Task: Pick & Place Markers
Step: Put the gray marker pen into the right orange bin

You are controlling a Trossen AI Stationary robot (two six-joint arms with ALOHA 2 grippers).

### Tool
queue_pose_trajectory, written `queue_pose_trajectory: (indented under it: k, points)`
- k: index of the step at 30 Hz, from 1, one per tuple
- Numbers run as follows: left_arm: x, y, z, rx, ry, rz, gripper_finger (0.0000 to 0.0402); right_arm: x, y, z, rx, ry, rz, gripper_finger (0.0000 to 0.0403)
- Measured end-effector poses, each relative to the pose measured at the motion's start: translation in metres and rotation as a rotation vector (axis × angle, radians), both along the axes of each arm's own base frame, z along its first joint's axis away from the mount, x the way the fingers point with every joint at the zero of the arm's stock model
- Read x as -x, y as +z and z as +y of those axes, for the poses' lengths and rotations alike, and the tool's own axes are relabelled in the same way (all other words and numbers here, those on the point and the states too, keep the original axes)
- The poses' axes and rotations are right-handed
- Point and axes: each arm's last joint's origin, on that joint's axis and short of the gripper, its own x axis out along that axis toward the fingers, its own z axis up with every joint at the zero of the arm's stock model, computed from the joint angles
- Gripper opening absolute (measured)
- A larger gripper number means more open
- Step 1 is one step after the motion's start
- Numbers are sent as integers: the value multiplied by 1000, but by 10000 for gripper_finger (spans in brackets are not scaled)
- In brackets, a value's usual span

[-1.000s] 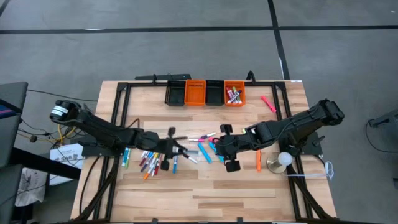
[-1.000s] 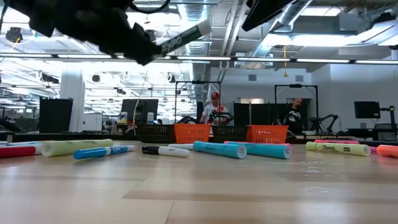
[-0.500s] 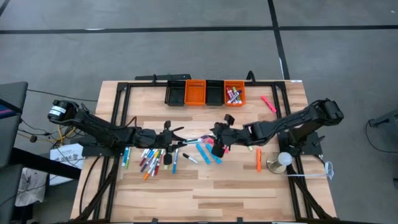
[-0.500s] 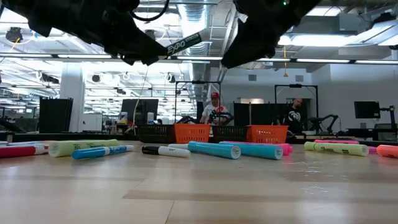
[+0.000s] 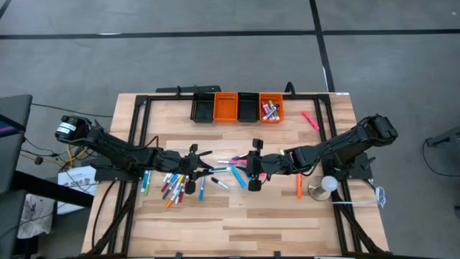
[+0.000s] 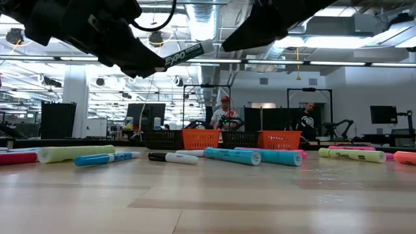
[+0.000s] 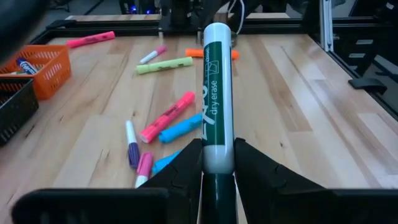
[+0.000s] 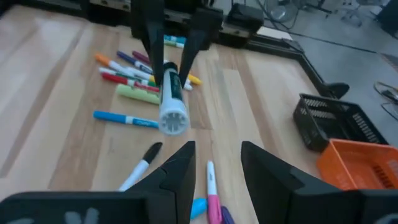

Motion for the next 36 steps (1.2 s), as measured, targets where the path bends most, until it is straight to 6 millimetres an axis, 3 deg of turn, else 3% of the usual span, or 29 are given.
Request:
queue_pose_trajectory:
  k: [5,11,17,21,28,36]
  points:
    - [0,1,0,2,0,-8,81,-8,-7,5,-45,86,-20,131]
    - [-1,1,0,8,1,-15,81,-30,-25,8,-16,137,-73,179]
    - [-1,1,0,10,2,-16,81,-45,-23,6,-8,126,-99,230]
    - [-1,2,0,11,3,-21,81,-46,-21,4,-9,121,-102,241]
    - [-1,2,0,11,3,-22,81,-46,-23,3,-6,119,-83,216]
    - [-1,2,0,10,2,-23,81,-45,-23,3,-5,119,-80,143]
